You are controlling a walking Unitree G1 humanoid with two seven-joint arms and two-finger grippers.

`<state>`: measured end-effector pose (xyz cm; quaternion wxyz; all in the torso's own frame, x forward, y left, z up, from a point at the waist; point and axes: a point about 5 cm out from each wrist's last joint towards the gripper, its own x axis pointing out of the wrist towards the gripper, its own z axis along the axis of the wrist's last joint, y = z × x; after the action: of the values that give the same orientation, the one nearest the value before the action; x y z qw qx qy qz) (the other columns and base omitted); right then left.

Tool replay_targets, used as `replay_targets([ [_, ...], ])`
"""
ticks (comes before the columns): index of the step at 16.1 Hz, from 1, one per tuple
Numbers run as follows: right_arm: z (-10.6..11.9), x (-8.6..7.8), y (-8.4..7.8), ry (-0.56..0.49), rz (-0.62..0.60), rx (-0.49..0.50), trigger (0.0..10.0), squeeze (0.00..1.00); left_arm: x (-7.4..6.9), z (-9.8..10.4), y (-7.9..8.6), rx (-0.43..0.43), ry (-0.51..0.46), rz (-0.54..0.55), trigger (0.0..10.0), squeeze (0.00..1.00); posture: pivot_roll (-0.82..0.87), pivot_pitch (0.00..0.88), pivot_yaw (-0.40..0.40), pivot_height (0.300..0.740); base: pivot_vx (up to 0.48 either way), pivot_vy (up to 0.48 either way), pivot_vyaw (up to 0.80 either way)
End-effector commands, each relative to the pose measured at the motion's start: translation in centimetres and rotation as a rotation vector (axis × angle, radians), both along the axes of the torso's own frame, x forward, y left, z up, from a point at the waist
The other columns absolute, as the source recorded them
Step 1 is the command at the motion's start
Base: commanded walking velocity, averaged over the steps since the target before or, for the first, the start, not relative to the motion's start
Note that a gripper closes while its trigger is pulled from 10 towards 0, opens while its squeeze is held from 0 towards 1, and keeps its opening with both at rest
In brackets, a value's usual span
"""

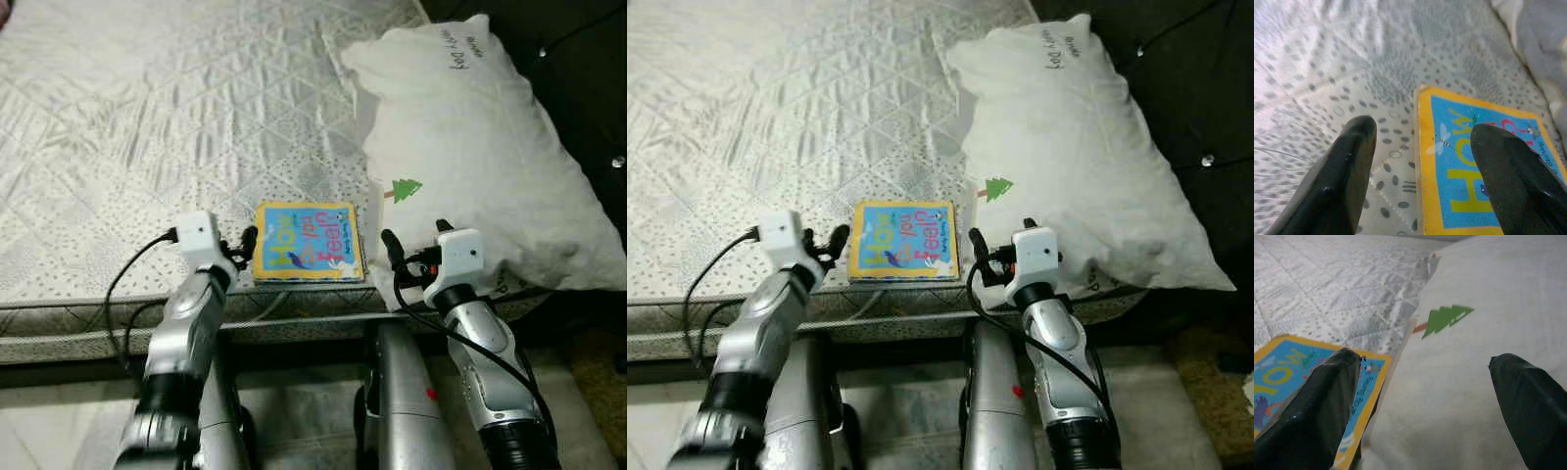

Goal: Clean up the room

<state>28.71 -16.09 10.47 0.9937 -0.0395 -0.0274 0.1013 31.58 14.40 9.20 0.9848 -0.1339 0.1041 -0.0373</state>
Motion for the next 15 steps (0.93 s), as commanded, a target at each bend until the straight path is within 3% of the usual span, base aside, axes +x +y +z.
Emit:
replay_targets([
  [1,0.1,0.2,-0.1,-0.006,-0.011,-0.001,10.0,0.0,-1.1,0.4,0.5,0.054,-0.016,-0.007,10.0,1.0,-0.08,0.077,0.022,0.527,0.0,0.0,0.0],
  [5,0.3,1.3,-0.4,-0.01,-0.04,0.033,10.0,0.0,-1.6,0.8,1.6,0.183,-0.061,-0.005,10.0,1.0,-0.07,0.032,0.024,0.527,0.0,0.0,0.0],
  [9,1.3,3.3,0.2,-0.032,-0.037,0.016,10.0,0.0,0.1,1.5,1.0,0.247,-0.078,-0.014,10.0,1.0,-0.07,0.0,0.035,0.527,0.0,0.0,0.0],
  [10,2.1,3.8,0.3,-0.064,-0.032,0.013,10.0,0.0,1.0,2.8,0.6,0.271,-0.128,-0.022,10.0,0.74,-0.07,0.0,0.04,0.527,0.0,0.0,0.0],
  [11,2.3,4.0,0.3,-0.073,-0.04,0.02,10.0,0.0,1.3,3.5,0.6,0.297,-0.151,-0.033,10.0,0.0,-0.06,0.0,0.044,0.527,0.0,0.0,0.0],
  [15,2.5,4.5,0.7,-0.093,-0.042,0.061,10.0,0.0,1.4,3.2,1.5,0.325,-0.146,-0.019,10.0,0.0,-0.06,0.0,0.068,0.546,0.0,0.0,0.0],
])
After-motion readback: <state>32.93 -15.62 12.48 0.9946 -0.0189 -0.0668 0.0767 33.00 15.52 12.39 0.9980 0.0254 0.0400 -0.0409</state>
